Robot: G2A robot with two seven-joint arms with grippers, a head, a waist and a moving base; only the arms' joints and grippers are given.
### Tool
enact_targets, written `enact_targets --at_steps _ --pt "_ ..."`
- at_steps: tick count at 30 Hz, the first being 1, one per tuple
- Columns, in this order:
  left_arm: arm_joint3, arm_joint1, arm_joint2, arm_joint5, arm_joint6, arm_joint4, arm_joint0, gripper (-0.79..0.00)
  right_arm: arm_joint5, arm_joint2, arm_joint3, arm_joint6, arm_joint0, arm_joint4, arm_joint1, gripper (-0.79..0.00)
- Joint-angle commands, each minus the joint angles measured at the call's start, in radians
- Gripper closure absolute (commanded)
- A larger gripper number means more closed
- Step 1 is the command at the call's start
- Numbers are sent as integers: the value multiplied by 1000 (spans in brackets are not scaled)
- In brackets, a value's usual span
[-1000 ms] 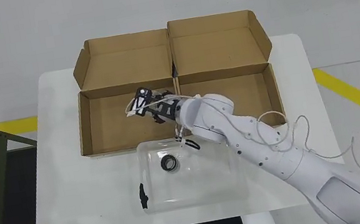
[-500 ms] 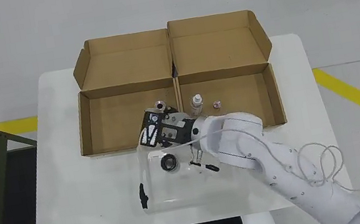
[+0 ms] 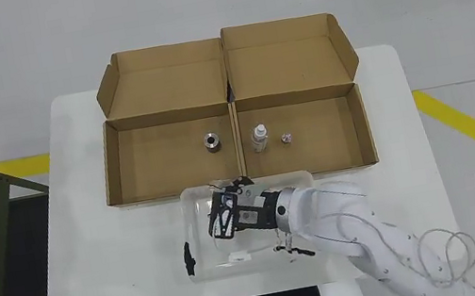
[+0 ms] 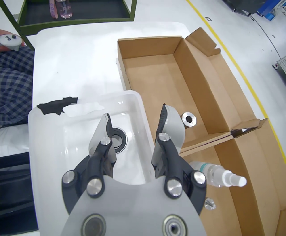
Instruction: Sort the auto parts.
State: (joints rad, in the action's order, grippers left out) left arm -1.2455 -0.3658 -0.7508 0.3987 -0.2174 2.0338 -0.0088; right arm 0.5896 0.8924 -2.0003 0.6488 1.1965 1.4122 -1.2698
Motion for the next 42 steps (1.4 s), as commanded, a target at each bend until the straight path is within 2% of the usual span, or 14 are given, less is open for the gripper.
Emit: enact_targets --at_steps 1,13,33,42 --pt "0 0 0 0 0 0 0 -785 9 -2 1 -7 19 25 4 -385" --pt "0 0 0 0 0 0 0 -785 31 -15 27 -50 68 103 18 -403" --pt "0 0 0 0 0 0 0 -785 -4 -85 177 -56 -5 116 -2 -480" --pt "0 0 0 0 0 0 0 -785 -11 -110 245 -63 -46 89 -15 -474"
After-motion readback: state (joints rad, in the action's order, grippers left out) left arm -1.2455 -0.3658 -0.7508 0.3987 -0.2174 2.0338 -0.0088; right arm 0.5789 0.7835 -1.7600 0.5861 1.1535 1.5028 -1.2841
